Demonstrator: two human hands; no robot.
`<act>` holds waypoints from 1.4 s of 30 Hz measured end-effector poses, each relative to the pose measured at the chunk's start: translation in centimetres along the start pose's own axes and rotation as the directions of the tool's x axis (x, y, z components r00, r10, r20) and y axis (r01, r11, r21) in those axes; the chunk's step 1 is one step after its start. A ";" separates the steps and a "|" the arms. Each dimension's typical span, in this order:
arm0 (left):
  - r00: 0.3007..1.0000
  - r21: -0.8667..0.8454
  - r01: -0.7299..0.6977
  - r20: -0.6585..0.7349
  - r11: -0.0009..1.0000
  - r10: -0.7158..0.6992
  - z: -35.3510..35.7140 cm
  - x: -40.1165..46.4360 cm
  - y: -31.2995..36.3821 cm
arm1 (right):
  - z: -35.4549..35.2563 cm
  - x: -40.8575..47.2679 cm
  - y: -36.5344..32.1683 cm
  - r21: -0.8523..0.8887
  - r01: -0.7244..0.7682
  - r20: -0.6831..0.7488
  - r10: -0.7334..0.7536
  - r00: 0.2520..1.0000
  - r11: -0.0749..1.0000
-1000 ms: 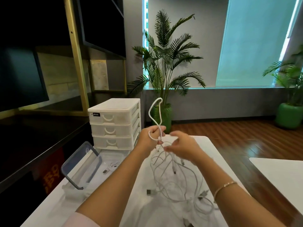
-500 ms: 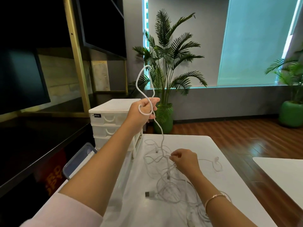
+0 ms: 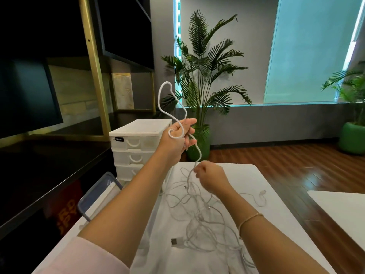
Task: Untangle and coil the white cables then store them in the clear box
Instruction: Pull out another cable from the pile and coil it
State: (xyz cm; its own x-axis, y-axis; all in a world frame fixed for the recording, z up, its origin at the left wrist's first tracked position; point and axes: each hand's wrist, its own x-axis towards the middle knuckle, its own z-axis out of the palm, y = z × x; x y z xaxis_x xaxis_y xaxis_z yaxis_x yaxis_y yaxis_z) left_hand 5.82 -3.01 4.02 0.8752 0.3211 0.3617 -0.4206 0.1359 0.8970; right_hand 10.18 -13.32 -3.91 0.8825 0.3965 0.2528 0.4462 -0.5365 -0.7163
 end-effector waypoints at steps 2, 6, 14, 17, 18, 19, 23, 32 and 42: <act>0.998 0.023 0.034 -0.044 0.999 -0.033 -0.5 -0.3 -0.6 | -0.7 0.7 -0.5 0.067 -0.064 -0.004 0.065 0.998 0.996; 0.997 -0.111 0.056 -0.043 0.992 -0.061 -0.7 -0.3 -0.6 | -1.0 0.2 0.0 -0.151 -0.093 0.218 0.125 0.968 0.984; 0.999 -0.158 0.031 -0.004 0.987 -0.032 -0.4 -0.2 0.5 | 0.8 0.0 0.3 -0.003 -0.113 0.099 0.113 0.989 0.994; 0.994 -0.051 0.084 -0.063 0.995 -0.087 -1.1 -0.5 -0.2 | -1.2 0.9 -0.9 0.350 -0.272 0.090 0.257 0.962 0.896; 0.991 -0.018 0.112 -0.074 0.994 -0.113 -1.3 -0.6 -0.6 | -1.7 1.1 -1.4 0.454 -0.324 0.122 0.302 0.945 0.830; 0.988 0.013 0.137 -0.078 0.991 -0.135 -1.4 -0.8 -0.9 | -2.2 1.2 -1.7 0.549 -0.361 0.155 0.333 0.930 0.754; 0.978 0.148 0.197 -0.096 0.969 -0.184 -1.4 -1.3 -2.1 | -3.1 1.3 -2.2 0.716 -0.344 0.186 0.309 0.933 0.608; 0.894 0.471 0.348 0.095 0.811 -0.439 -2.3 -2.6 -4.8 | -5.4 1.7 -3.6 0.932 -0.246 0.197 0.196 0.960 0.266; 0.968 0.534 0.209 0.007 0.819 -0.251 -1.6 -1.5 -5.9 | -5.7 0.8 -1.9 0.677 -0.189 0.139 0.128 0.982 0.712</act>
State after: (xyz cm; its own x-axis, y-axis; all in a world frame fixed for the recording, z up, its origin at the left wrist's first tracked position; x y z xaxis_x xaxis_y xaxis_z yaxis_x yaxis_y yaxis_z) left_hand 6.56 -2.78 -2.19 0.9546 0.2698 0.1266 -0.0345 -0.3219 0.9461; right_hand 10.90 -16.25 1.40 0.9033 0.4238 0.0661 0.0506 0.0476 -0.9976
